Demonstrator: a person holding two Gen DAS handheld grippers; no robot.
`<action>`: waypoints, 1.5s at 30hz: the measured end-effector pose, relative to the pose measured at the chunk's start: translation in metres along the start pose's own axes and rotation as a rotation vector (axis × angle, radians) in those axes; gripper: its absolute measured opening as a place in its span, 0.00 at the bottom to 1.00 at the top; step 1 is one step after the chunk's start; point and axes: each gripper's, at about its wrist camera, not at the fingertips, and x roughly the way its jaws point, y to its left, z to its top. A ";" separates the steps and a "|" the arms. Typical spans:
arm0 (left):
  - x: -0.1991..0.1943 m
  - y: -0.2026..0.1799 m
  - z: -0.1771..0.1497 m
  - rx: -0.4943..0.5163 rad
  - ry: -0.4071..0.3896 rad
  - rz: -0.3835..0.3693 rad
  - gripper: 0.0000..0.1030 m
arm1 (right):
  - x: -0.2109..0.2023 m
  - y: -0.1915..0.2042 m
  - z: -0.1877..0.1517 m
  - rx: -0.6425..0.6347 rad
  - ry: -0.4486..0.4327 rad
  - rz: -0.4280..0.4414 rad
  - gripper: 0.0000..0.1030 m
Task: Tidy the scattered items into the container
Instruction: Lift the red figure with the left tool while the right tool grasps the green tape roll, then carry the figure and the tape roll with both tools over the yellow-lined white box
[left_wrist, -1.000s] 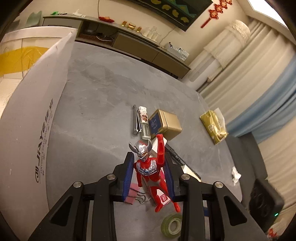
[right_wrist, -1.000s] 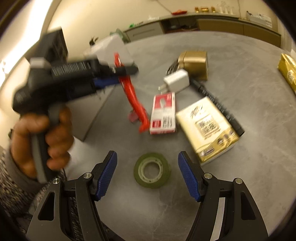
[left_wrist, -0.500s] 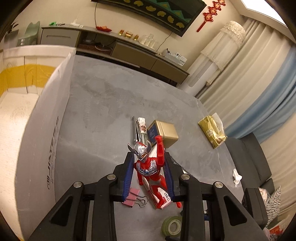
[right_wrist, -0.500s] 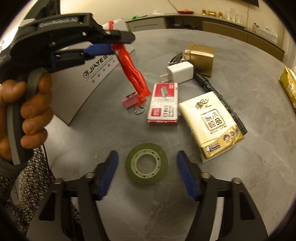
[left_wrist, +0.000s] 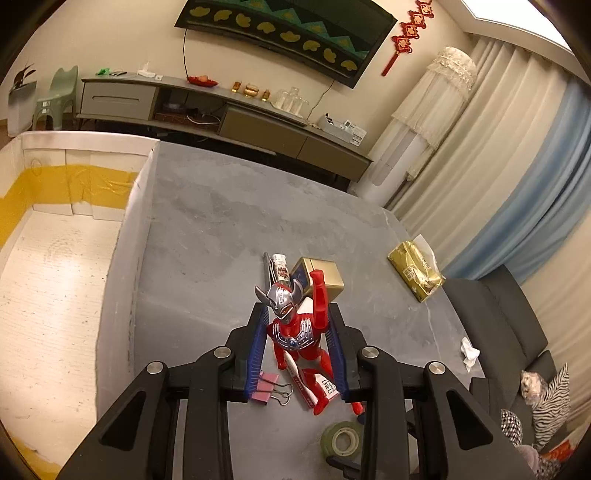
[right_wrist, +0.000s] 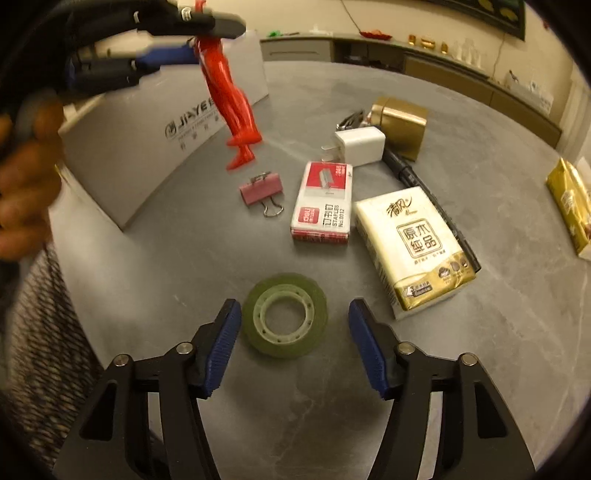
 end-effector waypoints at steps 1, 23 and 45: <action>-0.001 0.000 -0.001 0.000 -0.001 -0.001 0.32 | 0.001 0.003 0.000 -0.019 -0.001 -0.015 0.64; -0.031 0.003 -0.006 -0.012 -0.034 -0.035 0.32 | -0.031 -0.015 -0.002 0.143 -0.085 0.042 0.49; -0.086 0.051 -0.003 -0.091 -0.133 -0.046 0.32 | -0.059 0.047 0.048 0.058 -0.157 0.091 0.49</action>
